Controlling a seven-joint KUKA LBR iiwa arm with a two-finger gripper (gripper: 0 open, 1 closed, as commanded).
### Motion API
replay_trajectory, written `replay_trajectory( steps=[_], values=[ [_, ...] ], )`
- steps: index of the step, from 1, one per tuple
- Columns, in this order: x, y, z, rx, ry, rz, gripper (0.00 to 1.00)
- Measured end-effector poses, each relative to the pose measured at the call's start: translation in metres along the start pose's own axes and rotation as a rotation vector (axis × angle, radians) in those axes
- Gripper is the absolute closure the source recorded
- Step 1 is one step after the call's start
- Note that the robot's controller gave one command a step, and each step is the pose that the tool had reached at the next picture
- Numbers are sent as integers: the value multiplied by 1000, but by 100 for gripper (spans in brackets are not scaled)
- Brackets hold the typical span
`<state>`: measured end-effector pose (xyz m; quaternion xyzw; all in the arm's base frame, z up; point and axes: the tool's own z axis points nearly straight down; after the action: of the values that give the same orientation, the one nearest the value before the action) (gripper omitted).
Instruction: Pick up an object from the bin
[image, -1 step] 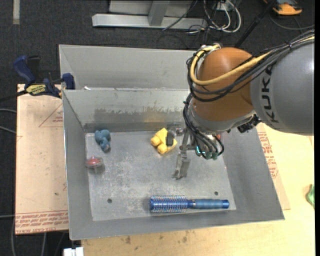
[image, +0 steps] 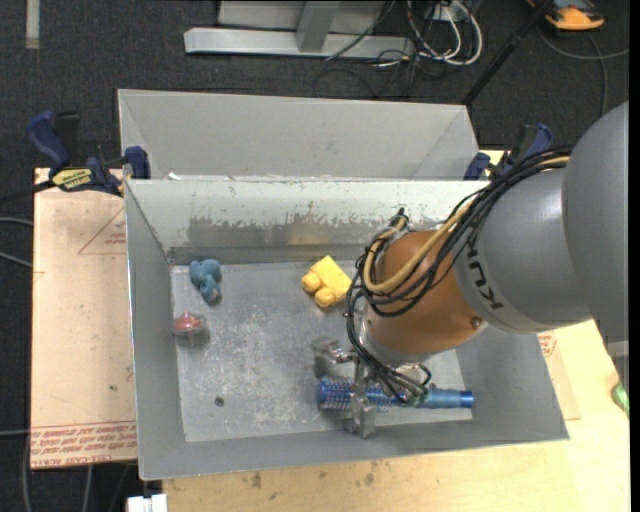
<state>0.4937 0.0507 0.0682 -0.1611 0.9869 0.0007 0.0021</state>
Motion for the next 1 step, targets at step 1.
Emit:
replay_trajectory(
  steps=[1],
  values=[
    [7, 5, -33, 0, 1, 0, 0]
  ],
)
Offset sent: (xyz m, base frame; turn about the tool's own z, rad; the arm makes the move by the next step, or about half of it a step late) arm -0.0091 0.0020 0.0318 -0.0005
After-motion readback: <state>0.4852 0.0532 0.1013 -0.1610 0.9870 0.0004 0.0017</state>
